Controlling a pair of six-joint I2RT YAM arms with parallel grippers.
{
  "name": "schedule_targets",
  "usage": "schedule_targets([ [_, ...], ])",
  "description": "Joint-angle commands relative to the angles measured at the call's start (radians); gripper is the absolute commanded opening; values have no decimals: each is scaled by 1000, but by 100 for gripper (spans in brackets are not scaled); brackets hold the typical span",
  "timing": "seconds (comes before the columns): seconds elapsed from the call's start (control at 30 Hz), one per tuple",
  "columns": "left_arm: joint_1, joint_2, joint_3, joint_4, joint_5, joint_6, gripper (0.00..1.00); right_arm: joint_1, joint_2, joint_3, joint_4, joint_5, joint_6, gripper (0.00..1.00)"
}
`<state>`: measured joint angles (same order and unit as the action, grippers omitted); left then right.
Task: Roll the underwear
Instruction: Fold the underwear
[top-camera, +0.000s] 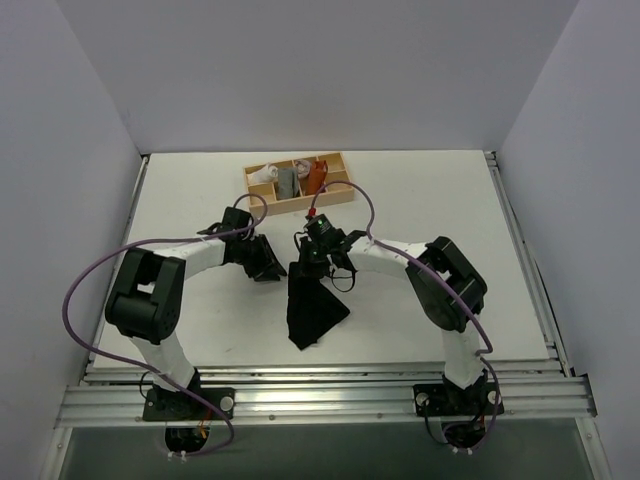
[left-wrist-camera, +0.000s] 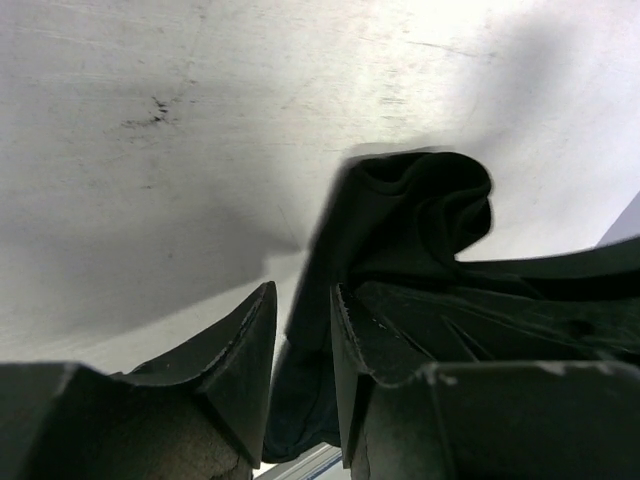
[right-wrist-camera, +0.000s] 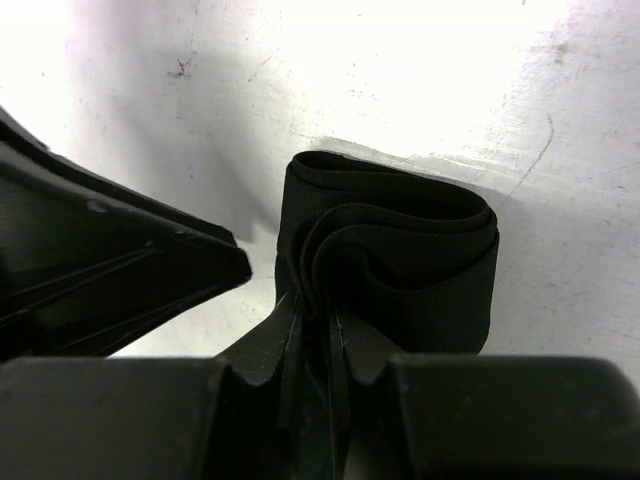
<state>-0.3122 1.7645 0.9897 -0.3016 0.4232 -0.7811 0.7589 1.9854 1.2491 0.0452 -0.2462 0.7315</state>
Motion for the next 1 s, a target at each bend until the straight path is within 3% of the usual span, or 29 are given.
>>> schedule_targets([
  [0.0,5,52,12,41,3,17,36,-6,-30,39,-41,38,-10,3],
  [0.37,1,49,-97,197,101,-40,35,-29,-22,70,-85,48,-9,0],
  [0.5,-8,55,-111,203,98,-46,19,-30,-5,91,-87,48,-6,0],
  [0.73,-48,43,-141,231,85,-70,6,-30,27,118,-77,44,11,2],
  [0.83,-57,38,-148,233,80,-81,8,-29,36,119,-73,38,14,4],
  [0.97,-56,23,-135,194,60,-83,23,-26,38,102,-65,32,11,5],
])
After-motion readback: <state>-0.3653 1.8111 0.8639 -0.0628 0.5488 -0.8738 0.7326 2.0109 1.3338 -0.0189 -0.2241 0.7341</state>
